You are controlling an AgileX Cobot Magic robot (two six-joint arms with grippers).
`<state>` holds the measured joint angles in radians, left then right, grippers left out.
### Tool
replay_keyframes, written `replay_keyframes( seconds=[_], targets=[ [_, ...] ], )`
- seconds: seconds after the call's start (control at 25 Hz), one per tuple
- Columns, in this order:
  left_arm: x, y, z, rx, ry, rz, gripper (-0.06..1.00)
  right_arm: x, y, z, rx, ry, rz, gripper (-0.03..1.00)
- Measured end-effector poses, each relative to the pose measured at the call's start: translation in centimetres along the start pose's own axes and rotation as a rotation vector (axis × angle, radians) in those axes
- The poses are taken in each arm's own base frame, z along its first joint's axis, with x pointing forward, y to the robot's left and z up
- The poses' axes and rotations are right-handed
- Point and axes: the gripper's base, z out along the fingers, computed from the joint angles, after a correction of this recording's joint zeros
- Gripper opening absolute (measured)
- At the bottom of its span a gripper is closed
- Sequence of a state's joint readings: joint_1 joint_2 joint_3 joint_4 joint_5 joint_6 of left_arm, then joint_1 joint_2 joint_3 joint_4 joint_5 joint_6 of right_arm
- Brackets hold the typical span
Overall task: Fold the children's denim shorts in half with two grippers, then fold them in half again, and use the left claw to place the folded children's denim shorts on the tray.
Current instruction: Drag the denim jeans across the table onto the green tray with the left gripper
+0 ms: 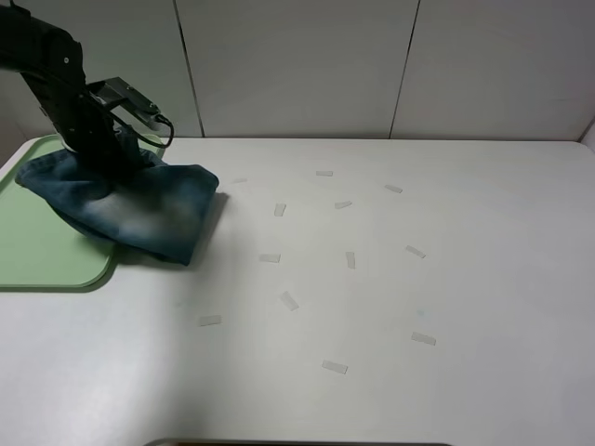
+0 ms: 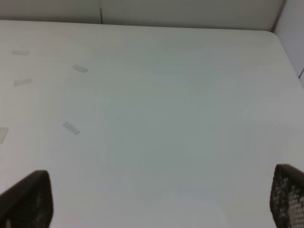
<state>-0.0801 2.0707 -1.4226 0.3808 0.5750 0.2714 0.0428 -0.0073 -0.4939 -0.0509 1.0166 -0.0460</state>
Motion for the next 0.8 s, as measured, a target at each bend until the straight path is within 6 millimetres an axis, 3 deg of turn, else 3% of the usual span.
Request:
replay_keyframes(
  seconds=[0.52,0.8],
  targets=[
    [3.7,6.5,1.0,-0.187,0.025,-0.127,0.22,0.0,0.0,0.0,0.000,0.000,0.000,0.69],
    [3.9,7.9,1.2,-0.229,-0.047,-0.131,0.22,0.0,0.0,0.0,0.000,0.000,0.000,0.69]
  ],
)
